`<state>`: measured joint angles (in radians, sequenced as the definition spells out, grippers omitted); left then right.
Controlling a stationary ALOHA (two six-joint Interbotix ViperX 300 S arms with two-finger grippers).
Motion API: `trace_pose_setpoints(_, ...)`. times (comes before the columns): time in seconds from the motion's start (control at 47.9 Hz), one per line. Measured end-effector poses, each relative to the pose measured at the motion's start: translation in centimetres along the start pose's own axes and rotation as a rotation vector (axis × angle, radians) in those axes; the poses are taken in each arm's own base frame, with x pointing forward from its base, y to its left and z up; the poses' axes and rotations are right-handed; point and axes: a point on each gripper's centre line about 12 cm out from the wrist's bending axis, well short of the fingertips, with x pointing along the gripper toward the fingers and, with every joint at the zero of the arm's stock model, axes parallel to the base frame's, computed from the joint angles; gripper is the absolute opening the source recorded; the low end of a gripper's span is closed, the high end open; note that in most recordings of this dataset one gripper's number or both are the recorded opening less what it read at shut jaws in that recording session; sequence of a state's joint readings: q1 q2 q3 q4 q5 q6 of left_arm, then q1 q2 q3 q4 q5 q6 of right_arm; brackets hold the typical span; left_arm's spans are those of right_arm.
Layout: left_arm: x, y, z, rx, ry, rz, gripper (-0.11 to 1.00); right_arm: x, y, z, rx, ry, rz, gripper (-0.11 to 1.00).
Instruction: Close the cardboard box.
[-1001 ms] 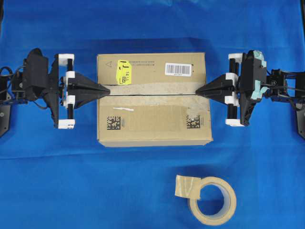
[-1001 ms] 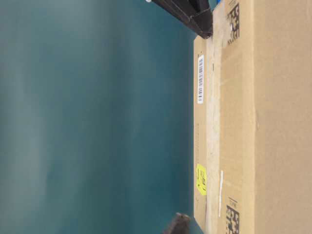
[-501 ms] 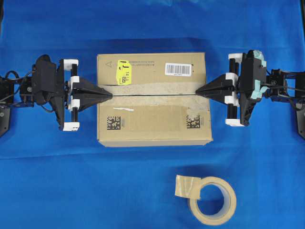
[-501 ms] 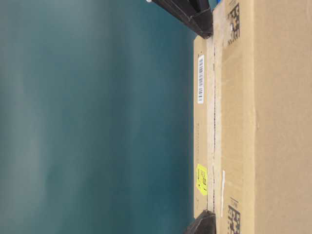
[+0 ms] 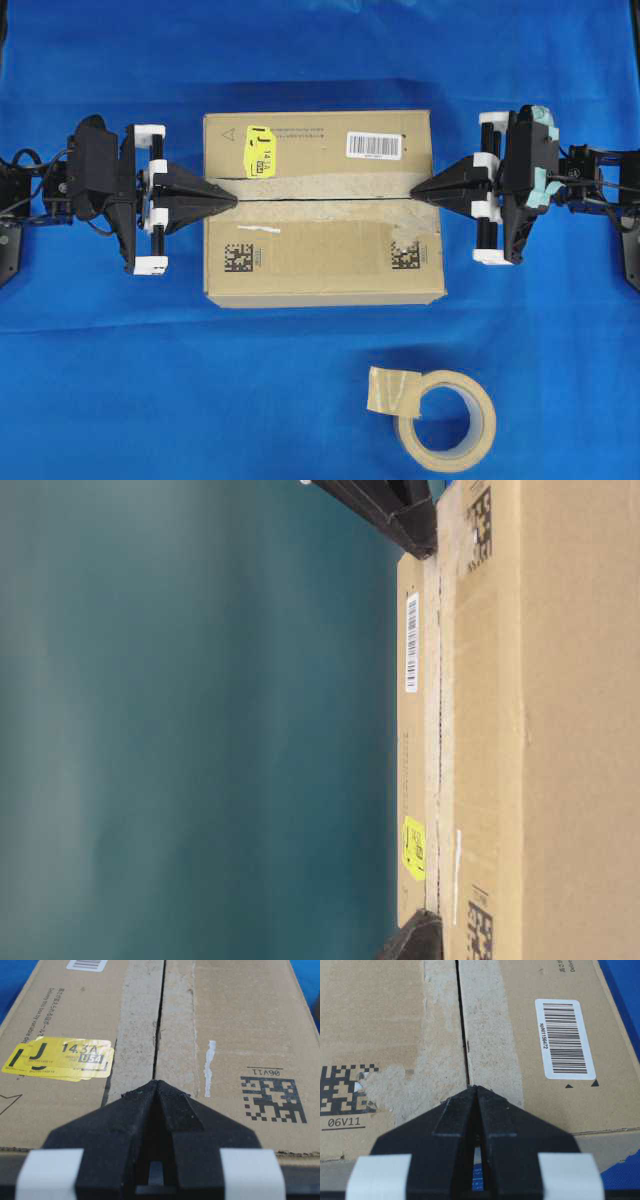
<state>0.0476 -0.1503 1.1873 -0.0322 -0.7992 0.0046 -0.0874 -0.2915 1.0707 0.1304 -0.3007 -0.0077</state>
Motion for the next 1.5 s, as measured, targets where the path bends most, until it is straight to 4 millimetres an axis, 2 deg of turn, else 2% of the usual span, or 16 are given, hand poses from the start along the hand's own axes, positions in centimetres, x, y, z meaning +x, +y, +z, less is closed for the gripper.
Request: trace_pose_setpoints(1.502,0.00,0.00,-0.07,-0.006,0.006,0.000,0.00,-0.02,0.48,-0.07,-0.009,0.003,0.015,0.01)
